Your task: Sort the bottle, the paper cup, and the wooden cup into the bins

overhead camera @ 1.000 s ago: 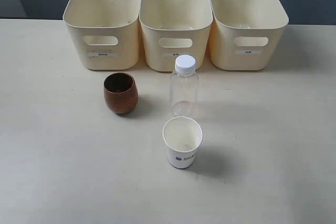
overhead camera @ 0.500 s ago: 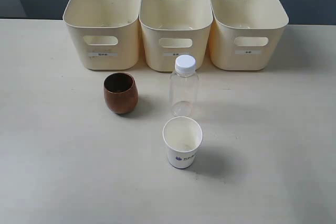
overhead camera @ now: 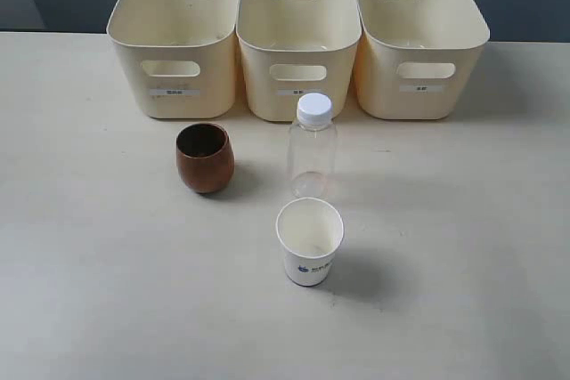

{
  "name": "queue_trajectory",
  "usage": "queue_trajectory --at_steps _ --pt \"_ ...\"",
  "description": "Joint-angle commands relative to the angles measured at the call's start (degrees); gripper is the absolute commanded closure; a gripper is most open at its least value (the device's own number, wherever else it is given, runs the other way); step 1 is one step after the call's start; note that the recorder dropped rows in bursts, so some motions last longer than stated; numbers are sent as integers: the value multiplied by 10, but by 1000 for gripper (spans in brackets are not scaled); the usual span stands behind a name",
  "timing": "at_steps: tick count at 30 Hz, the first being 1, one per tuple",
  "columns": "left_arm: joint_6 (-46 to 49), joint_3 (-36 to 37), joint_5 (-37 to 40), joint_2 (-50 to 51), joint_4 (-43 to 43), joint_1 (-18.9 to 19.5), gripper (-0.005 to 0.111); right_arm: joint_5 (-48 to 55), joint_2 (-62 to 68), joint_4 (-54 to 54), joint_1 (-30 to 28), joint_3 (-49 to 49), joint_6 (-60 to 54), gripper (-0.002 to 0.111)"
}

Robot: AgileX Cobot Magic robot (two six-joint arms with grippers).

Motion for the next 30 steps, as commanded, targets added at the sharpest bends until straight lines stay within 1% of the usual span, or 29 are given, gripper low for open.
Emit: queue_trajectory --at_steps 1,5,8,11,13,15,17,19,21,23,26,28,30 --pt "-1 1 -3 -1 0 -1 107 22 -2 -2 -2 -45 -7 109" --pt "-1 1 -3 -1 0 -1 107 17 -2 13 -2 -79 -9 109" --pt "-1 1 -3 -1 0 -1 107 -5 41 17 -2 -114 -9 109" --pt "-1 1 -3 -1 0 -1 107 -14 126 7 -2 -168 -14 109" --pt "-1 1 -3 -1 0 -1 107 19 199 -32 -2 -223 -17 109" --pt "-1 1 -3 -1 0 -1 107 50 278 -40 10 -285 -77 109" --pt "-1 1 -3 -1 0 -1 107 69 345 -41 43 -337 -156 109" --pt "-1 1 -3 -1 0 -1 107 117 390 -41 94 -390 -262 109" --pt "-1 1 -3 -1 0 -1 107 160 415 -41 144 -423 -305 109" --pt "-1 1 -3 -1 0 -1 107 201 429 -38 181 -442 -338 109" --pt "-1 1 -3 -1 0 -1 107 243 450 -27 231 -453 -424 109" --pt "-1 1 -3 -1 0 -1 107 271 465 -15 255 -453 -478 109" --pt "-1 1 -3 -1 0 -1 107 323 492 6 284 -453 -547 109"
